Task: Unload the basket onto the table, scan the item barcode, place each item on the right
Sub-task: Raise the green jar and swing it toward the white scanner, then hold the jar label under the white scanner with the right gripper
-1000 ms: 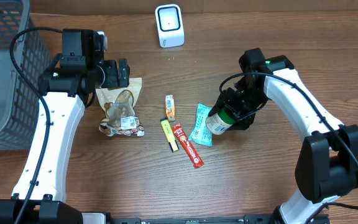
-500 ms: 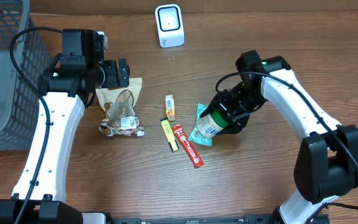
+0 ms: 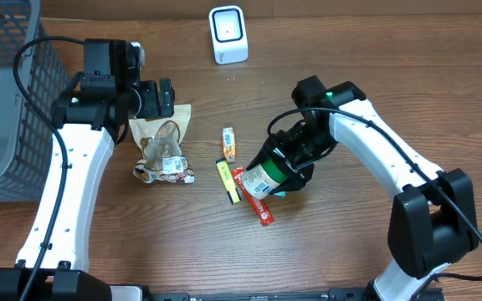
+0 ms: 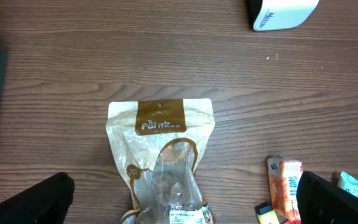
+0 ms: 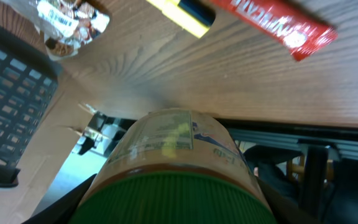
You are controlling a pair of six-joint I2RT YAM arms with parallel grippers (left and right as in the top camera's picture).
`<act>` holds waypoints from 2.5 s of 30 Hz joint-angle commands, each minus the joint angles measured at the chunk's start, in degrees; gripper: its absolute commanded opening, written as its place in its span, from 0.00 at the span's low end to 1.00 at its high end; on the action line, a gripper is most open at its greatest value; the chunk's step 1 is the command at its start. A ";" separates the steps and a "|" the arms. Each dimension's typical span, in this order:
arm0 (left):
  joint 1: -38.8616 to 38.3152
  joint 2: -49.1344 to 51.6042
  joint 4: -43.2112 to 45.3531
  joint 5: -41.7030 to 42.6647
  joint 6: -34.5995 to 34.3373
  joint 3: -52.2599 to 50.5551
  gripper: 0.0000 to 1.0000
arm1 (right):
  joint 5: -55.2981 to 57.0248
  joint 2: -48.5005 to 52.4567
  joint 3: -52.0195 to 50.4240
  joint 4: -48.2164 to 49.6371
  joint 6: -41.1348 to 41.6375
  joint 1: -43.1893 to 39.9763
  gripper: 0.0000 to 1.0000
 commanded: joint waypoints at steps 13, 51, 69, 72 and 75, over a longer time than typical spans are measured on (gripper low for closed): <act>-0.07 0.39 0.17 0.24 -0.35 0.33 1.00 | -2.73 -0.33 1.09 1.57 0.83 0.46 0.25; -0.07 0.37 0.17 0.24 -0.35 0.33 1.00 | 27.74 0.24 50.23 14.82 -22.53 -3.23 0.04; -0.09 0.37 0.17 0.24 -0.35 0.33 1.00 | 44.61 22.84 49.18 41.27 -31.26 2.36 0.04; -0.09 0.39 0.17 0.24 -0.35 0.33 1.00 | 44.61 27.63 49.09 48.02 -31.15 2.36 0.04; -0.09 0.39 0.17 0.24 -0.35 0.33 1.00 | 44.61 31.23 49.07 55.43 -31.12 2.36 0.04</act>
